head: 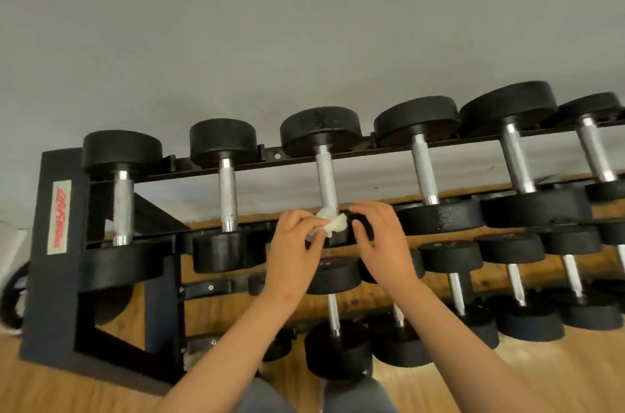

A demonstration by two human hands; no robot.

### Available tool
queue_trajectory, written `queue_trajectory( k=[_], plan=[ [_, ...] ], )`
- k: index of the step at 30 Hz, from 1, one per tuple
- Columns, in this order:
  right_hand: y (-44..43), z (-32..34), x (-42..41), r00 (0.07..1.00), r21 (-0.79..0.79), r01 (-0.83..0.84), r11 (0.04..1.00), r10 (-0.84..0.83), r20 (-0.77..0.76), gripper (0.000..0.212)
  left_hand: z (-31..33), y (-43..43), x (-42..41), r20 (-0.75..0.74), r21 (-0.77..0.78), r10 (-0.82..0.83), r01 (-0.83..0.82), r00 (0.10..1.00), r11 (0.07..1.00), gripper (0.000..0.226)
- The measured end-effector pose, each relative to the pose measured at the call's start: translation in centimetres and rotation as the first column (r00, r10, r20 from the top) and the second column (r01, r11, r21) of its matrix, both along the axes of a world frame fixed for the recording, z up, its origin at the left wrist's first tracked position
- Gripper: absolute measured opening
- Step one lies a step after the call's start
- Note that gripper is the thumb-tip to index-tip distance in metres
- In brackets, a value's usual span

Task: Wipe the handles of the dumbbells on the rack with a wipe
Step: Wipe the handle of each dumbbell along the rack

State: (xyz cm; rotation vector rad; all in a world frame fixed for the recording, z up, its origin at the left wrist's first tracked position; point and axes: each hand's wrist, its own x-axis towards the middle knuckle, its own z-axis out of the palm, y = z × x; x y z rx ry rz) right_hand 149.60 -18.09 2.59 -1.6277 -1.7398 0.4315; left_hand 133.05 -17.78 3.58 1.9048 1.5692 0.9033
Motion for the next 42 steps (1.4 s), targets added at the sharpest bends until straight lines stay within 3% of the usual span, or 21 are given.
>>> queue_trajectory(
  k=[4, 9, 12, 17, 23, 29, 33, 38, 42],
  plan=[
    [0.1, -0.5, 0.9, 0.993, -0.101, -0.088, 0.991, 0.079, -0.088, 0.027, -0.4, -1.5, 1.8, -0.009, -0.028, 0.013, -0.013, 1.0, 1.0, 0.019],
    [0.0, -0.6, 1.4, 0.974, -0.11, -0.102, 0.989, 0.077, -0.215, 0.025, -0.3, -1.5, 1.7, -0.09, -0.017, -0.03, 0.029, 0.996, 0.999, 0.018],
    [-0.1, -0.4, 1.3, 0.967, -0.125, -0.109, 0.986, 0.076, -0.243, 0.024, 0.4, -0.8, 2.3, -0.053, -0.04, -0.042, 0.04, 0.998, 0.998, 0.017],
    [-0.1, -0.6, 0.4, 0.97, -0.134, -0.081, 0.988, 0.047, -0.237, 0.02, 1.2, 0.3, 3.5, 0.076, -0.026, 0.023, -0.021, 0.997, 0.999, 0.009],
    [-0.2, -0.8, 0.7, 0.972, -0.154, -0.108, 0.982, 0.072, -0.223, 0.025, -0.2, -2.0, 3.0, -0.012, -0.023, -0.061, 0.061, 0.998, 0.998, 0.013],
    [-0.1, -0.9, 0.4, 0.98, -0.158, -0.087, 0.984, 0.056, -0.19, 0.019, 1.1, 1.3, 2.5, 0.095, -0.094, 0.024, -0.015, 0.995, 0.996, 0.013],
    [-0.1, -1.2, 0.2, 0.99, -0.138, -0.07, 0.988, 0.052, -0.131, 0.023, 0.3, -0.2, 2.5, 0.107, -0.086, -0.013, 0.022, 0.994, 0.996, 0.014],
    [0.0, -1.4, 0.0, 0.989, -0.11, -0.058, 0.992, 0.042, -0.145, 0.028, 0.4, -0.1, 2.0, 0.039, -0.091, -0.145, 0.148, 0.989, 0.985, 0.047],
    [0.1, -1.0, -0.1, 0.984, -0.164, -0.028, 0.986, -0.002, -0.18, 0.028, 0.7, 0.7, 1.4, -0.017, -0.123, -0.243, 0.239, 0.97, 0.963, 0.034]
  ],
)
